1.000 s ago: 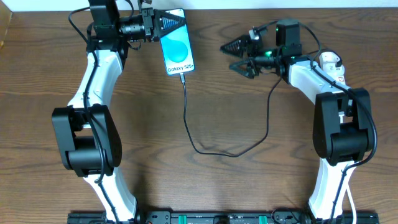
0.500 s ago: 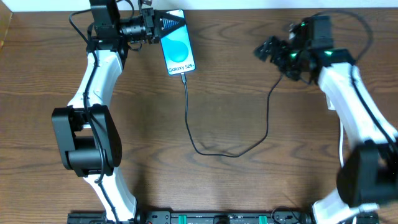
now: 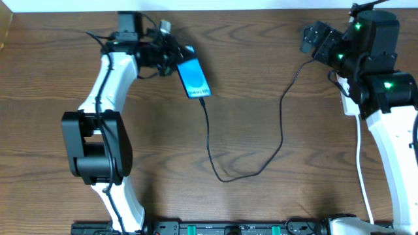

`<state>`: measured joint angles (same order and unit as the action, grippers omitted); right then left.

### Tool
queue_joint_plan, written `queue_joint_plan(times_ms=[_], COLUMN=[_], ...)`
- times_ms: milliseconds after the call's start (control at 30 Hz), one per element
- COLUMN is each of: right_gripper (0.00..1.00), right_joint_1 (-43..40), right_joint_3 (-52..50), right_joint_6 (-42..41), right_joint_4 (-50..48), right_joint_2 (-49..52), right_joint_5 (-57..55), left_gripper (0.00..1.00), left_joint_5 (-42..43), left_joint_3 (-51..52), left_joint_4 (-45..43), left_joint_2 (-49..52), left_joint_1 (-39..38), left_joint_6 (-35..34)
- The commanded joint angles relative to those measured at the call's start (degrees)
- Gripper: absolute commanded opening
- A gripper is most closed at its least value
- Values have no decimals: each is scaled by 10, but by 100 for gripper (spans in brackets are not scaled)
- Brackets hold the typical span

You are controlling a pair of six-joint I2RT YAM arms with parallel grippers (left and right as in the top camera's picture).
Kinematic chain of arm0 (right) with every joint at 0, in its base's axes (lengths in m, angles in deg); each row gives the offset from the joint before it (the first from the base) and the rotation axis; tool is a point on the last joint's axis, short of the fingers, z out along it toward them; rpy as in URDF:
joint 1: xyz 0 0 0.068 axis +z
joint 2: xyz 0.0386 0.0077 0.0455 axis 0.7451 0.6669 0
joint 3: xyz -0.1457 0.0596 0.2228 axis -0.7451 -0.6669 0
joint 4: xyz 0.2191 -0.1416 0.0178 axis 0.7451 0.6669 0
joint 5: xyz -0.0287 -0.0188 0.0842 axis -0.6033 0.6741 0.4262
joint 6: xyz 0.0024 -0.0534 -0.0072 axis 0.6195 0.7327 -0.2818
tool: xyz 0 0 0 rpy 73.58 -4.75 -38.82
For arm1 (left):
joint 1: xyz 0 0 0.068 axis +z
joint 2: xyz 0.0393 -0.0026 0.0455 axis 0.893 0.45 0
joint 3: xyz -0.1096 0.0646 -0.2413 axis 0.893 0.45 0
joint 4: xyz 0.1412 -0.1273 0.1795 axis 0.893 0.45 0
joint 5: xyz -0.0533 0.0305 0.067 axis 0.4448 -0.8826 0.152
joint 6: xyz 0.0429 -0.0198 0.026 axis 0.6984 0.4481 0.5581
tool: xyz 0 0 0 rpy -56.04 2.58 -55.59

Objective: Plug charger to phone and switch on socket
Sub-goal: 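Lower the phone flat onto the table center with the left gripper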

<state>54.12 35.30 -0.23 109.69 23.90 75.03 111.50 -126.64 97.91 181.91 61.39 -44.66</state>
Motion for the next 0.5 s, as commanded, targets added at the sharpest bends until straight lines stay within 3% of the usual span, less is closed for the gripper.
queue_joint_plan(times_ms=[0,267,467], right_gripper=[99,99,99], right_joint_1=[1,1,1], right_joint_3=[4,4,4], right_joint_6=[10,10,10], right_joint_4=[2,2,12], right_joint_2=[-5,-3,-3], right_joint_5=[-24,-24,-25], left_gripper=[7,7,8], left_joint_5=[-136,-221,-225], left_joint_3=[-3,17,25], left_joint_4=[69,74,62], left_joint_2=[-5,0,0], left_joint_1=[-43,-125,-176], left_joint_6=[100,104,104])
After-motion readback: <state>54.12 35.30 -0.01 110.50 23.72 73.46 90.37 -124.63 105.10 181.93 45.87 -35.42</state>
